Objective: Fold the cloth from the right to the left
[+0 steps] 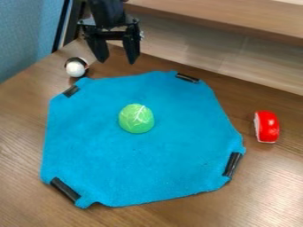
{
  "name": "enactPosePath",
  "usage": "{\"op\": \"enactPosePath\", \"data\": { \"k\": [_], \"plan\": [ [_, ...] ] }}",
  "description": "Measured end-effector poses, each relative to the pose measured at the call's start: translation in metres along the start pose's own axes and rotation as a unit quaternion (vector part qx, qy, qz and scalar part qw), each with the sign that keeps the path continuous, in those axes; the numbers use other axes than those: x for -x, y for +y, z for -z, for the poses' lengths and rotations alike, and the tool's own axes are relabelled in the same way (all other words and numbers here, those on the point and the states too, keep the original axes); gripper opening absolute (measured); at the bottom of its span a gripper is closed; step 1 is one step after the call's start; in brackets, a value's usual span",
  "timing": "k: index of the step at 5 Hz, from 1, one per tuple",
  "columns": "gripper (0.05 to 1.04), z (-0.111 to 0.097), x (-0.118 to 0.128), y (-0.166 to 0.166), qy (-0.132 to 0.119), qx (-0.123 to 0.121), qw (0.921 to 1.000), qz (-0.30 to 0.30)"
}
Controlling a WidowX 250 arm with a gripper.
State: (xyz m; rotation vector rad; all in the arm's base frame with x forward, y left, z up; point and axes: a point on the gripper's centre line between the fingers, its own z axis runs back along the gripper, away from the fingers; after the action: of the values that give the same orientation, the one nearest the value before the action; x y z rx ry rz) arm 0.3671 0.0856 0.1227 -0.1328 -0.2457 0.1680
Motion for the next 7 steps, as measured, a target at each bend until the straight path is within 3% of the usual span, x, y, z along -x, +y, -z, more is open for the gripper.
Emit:
{"op": "enactPosePath", "data": {
  "k": [1,2,7],
  "plan": [
    [1.000,0.014,0.006,0.002,0.021,0.002,0.9998,-0.003],
    [1.000,0.030,0.019,-0.019,0.042,0.011,0.9989,0.019],
    [1.000,0.058,0.054,-0.135,0.072,0.029,0.9878,0.135]
  ]
}}
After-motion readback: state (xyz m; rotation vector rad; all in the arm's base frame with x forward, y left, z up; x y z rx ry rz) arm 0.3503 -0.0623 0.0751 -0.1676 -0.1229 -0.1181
